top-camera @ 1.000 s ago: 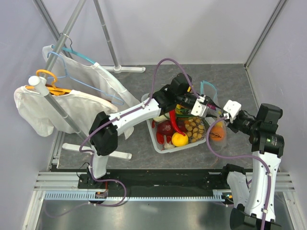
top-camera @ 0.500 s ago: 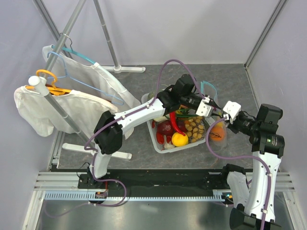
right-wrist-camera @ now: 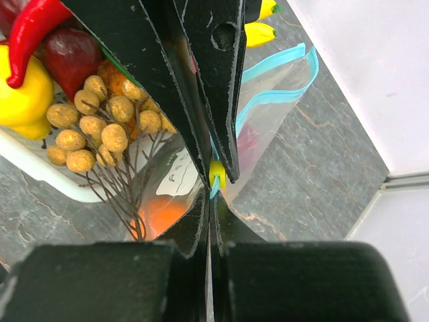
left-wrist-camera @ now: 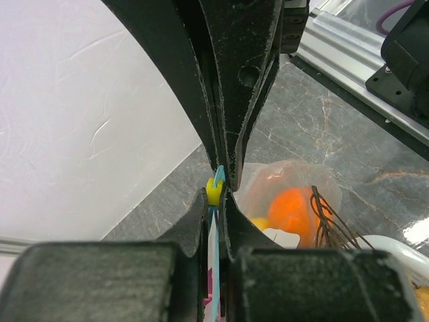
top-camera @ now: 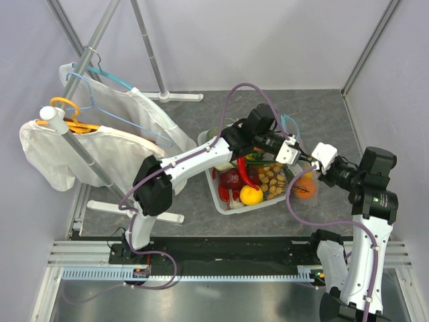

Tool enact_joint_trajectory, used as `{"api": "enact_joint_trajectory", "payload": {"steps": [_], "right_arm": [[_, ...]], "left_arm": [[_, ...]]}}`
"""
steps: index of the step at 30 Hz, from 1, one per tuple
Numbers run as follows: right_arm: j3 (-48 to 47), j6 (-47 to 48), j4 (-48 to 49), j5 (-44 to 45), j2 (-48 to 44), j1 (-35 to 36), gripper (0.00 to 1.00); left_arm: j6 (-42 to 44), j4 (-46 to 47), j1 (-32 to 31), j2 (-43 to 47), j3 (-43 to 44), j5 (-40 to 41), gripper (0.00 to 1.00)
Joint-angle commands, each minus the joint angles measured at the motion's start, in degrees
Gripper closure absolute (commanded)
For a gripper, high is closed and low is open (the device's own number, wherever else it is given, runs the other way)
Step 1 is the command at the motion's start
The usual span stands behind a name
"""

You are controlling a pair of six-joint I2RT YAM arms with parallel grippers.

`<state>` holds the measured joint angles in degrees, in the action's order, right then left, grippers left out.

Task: Place the food in the zip-top bag and seal the zipper
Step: Zip the zipper food storage bag at the center of the board.

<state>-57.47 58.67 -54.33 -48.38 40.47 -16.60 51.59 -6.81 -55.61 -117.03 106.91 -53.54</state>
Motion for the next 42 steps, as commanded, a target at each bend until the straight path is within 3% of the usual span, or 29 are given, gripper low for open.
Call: {"api": "enact_joint_trajectory", "payload": {"steps": [1,16,21,42], "right_arm": [[-1.33,1.97,-0.43,-3.03,-1.01,0.08,1.00],[-2.20,3.02,-1.48,-2.95,-0.30,0.08,1.00],[-2.29,3.72,-2.36,-2.95,-0.74,0.08,1.00],[-2.38,3.11,-3.77,-2.60,-2.59,0.08,1.00]], "left_arm": [[3.42,-0.31,2.35,-3.28,3.65,3.79,0.98],[7.65,-1.90,7.27,-6.63,5.67,6.78,0.97],[3.78,-1.10,9.38,-9.52,10.06,8.19,0.97],[5.62,1.62,15.27,-18.58,21.49,18.47,0.96]]}}
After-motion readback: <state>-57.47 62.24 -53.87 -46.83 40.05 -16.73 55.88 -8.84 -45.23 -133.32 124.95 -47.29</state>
